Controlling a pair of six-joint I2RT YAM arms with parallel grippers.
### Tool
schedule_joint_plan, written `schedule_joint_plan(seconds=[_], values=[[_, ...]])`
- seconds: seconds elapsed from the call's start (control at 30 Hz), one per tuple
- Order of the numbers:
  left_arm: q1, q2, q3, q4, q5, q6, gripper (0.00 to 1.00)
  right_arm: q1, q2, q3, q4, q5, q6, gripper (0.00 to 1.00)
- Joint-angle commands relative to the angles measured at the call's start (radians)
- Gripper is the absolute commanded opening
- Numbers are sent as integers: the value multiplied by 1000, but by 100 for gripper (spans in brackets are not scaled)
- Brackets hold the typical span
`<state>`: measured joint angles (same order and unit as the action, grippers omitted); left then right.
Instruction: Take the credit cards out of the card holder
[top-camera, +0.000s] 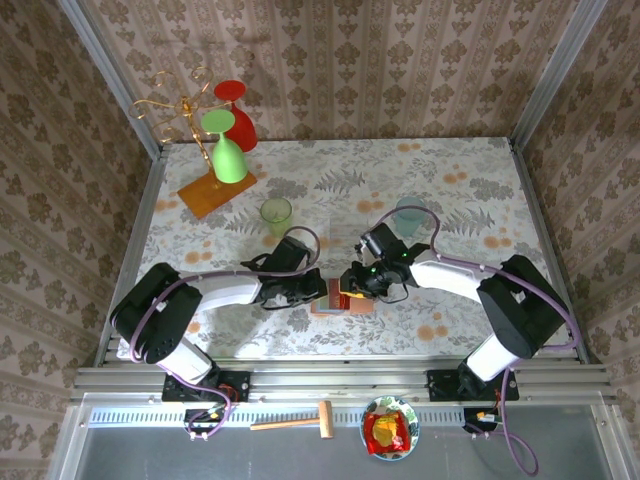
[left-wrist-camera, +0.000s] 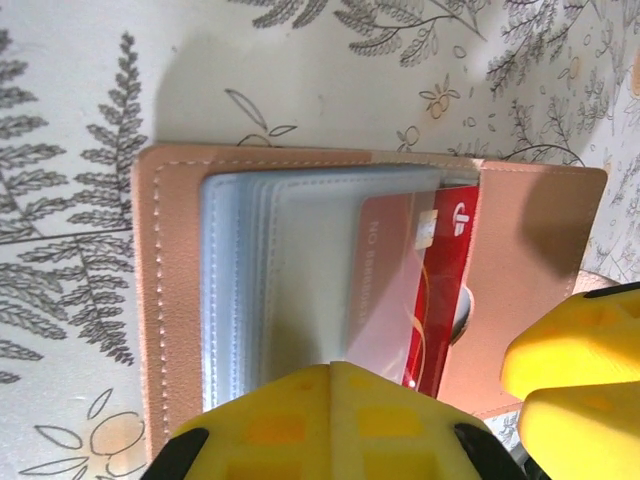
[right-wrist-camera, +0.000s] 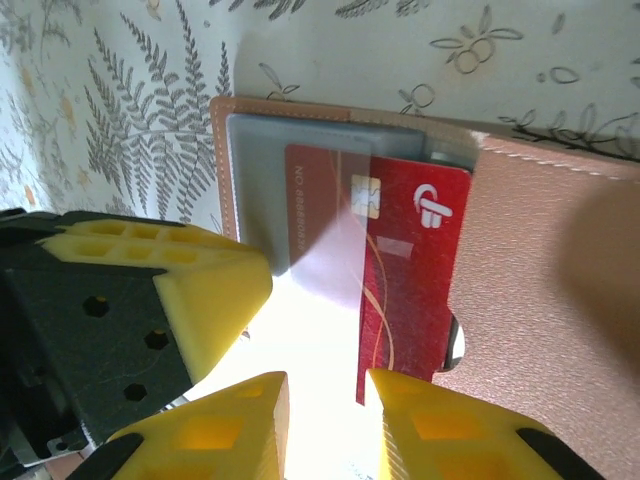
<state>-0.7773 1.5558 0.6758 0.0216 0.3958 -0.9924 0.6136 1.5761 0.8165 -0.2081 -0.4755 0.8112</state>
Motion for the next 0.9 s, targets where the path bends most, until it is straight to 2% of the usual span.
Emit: schedule_joint_plan(seconds=[0.0,0.87], values=[[5,-20,39,-45,0,28,7,-13,-36,-33,23,0,34,29],[-1,80,24,-64,20,39,7,-44,57,-91,105,-2,31,32]])
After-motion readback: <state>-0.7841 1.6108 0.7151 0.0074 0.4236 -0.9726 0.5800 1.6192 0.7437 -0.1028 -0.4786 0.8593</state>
